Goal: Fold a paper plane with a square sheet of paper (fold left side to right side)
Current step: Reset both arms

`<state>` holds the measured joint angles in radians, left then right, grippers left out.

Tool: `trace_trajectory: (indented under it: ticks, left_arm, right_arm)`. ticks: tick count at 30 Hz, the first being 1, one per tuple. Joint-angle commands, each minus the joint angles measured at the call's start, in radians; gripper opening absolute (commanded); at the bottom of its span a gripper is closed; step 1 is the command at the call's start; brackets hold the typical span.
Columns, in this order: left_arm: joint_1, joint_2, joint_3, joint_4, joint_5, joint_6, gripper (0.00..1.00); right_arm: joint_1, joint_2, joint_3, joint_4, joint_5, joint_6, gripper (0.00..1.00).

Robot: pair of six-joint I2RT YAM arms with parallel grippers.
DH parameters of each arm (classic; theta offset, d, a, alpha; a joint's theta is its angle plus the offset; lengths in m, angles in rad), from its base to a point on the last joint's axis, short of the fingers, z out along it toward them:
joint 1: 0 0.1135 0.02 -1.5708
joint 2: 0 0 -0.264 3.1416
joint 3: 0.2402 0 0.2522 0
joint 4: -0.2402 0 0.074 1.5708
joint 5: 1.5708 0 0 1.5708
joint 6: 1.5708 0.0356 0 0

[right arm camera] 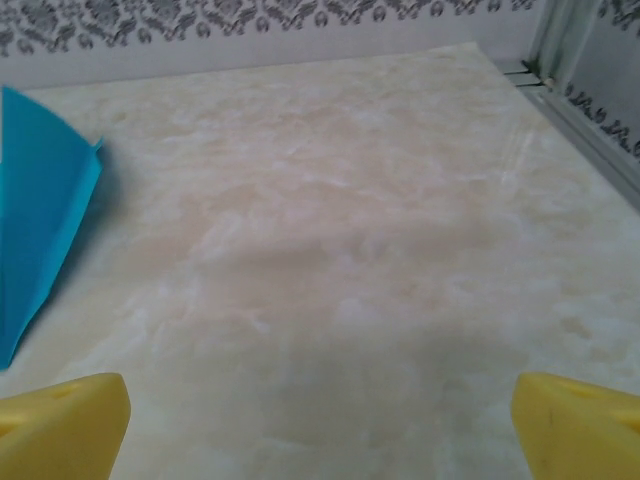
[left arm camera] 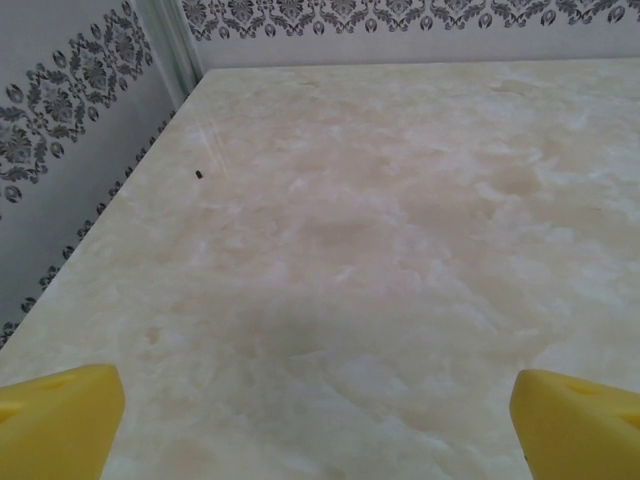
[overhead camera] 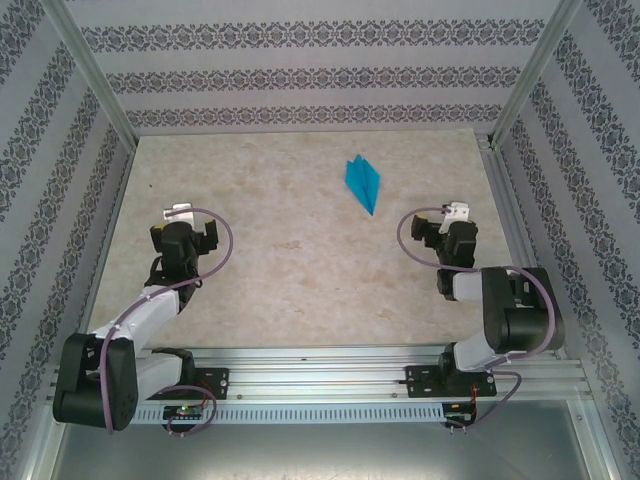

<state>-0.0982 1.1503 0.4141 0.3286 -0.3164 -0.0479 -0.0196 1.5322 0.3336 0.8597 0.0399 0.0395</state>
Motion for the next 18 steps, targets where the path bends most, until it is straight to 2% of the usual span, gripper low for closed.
trace_trajectory:
  ticks: [1,4,8,11,13,18]
  left_arm:
    - [0.028,0.079,-0.053,0.273,0.117,0.024,1.0]
    - [0.029,0.177,-0.065,0.396,0.154,0.049,1.0]
    - [0.029,0.322,-0.086,0.584,0.225,0.059,1.0]
    - [0.029,0.425,-0.081,0.69,0.237,0.066,1.0]
    - [0.029,0.408,-0.003,0.501,0.213,0.06,1.0]
    - [0.028,0.411,-0.007,0.517,0.22,0.065,1.0]
  right_arm:
    - [-0.013,0.006,-0.023,0.208,0.004,-0.019,0.98]
    - [-0.016,0.005,0.002,0.138,0.027,-0.006,0.98]
    - [-0.016,0.006,0.002,0.147,0.026,-0.006,0.98]
    - [-0.016,0.005,0.002,0.147,0.028,-0.006,0.98]
    - [-0.014,0.004,0.002,0.15,0.029,-0.007,0.98]
    - [-0.007,0.005,0.002,0.15,0.026,-0.016,0.98]
